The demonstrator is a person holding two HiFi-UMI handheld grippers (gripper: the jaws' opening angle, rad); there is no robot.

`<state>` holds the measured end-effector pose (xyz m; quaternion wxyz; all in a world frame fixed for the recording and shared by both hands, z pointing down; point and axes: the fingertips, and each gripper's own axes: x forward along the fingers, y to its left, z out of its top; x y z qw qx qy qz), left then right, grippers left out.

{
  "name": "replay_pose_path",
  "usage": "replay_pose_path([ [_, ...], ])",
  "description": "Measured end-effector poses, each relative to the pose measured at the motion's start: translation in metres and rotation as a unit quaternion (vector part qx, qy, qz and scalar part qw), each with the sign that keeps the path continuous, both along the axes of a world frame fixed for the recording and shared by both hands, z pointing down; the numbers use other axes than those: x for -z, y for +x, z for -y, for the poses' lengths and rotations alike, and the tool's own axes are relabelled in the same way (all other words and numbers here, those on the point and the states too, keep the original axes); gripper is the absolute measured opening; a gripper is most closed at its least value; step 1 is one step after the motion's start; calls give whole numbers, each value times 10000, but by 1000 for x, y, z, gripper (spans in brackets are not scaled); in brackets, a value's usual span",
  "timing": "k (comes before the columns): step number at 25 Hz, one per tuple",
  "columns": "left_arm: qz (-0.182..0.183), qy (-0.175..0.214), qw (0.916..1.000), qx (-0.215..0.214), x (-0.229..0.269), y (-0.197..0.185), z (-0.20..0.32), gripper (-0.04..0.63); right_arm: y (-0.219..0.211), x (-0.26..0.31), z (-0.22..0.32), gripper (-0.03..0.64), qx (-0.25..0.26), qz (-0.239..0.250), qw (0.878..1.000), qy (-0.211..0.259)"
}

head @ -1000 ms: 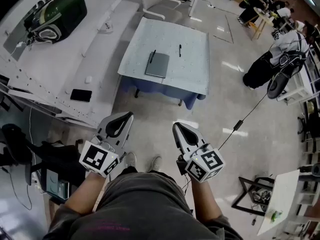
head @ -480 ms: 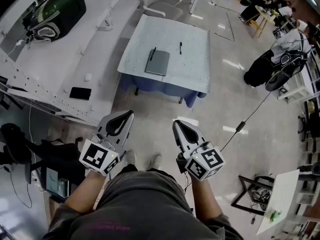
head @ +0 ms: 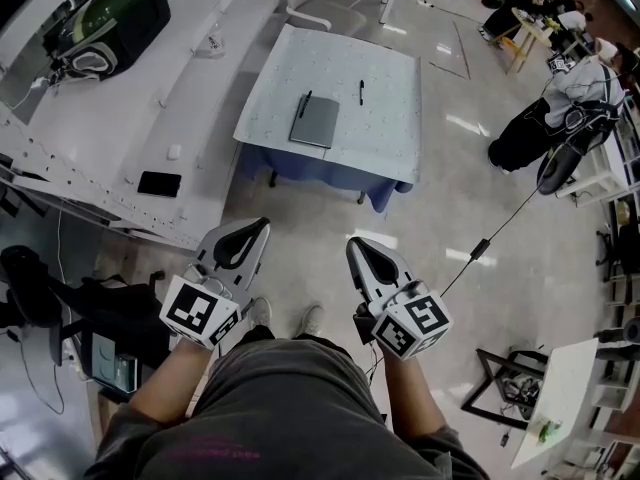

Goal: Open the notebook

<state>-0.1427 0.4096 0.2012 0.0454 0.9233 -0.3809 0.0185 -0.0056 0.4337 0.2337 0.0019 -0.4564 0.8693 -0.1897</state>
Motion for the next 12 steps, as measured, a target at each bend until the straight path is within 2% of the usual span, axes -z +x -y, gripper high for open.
replay_pose_path([
  [12, -2, -21, 10000, 6, -5, 0, 3, 6, 0, -6, 3, 5, 23, -15, 10000, -48],
])
